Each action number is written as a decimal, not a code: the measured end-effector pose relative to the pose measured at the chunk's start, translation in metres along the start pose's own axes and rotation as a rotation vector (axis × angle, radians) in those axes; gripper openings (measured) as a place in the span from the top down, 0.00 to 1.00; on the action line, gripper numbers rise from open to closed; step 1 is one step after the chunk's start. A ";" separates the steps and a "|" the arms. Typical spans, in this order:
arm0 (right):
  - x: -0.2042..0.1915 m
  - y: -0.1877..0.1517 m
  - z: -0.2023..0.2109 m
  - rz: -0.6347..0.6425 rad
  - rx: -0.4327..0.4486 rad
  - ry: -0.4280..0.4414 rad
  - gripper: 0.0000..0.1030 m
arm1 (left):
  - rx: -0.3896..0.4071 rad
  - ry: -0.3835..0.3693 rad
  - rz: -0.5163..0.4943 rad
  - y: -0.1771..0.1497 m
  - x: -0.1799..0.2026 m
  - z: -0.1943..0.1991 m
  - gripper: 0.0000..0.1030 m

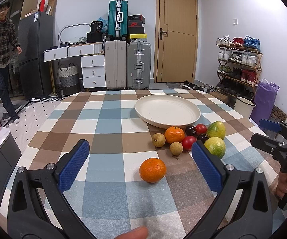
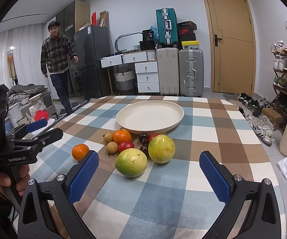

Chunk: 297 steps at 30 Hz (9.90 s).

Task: Organize fruits

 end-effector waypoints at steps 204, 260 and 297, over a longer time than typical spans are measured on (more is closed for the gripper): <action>0.052 0.037 -0.122 -0.076 -0.442 -0.055 0.00 | -0.430 -0.141 -0.032 0.028 0.010 -0.143 0.00; 0.033 0.022 -0.139 -0.016 -0.488 0.016 0.40 | -0.469 -0.259 0.031 0.023 -0.003 -0.173 0.75; 0.027 0.073 -0.089 0.018 -0.397 0.015 0.53 | -0.364 -0.230 0.010 0.055 0.000 -0.126 0.75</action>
Point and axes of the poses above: each gripper's, at about its wrist camera, not at the fingertips, and z roughly against the way its jaws point, x to its right, y to its top, the point moved 1 cm from there along -z, roughly the way its jaws point, and after that the axes turned 3 degrees about y, right-handed, at the moved point
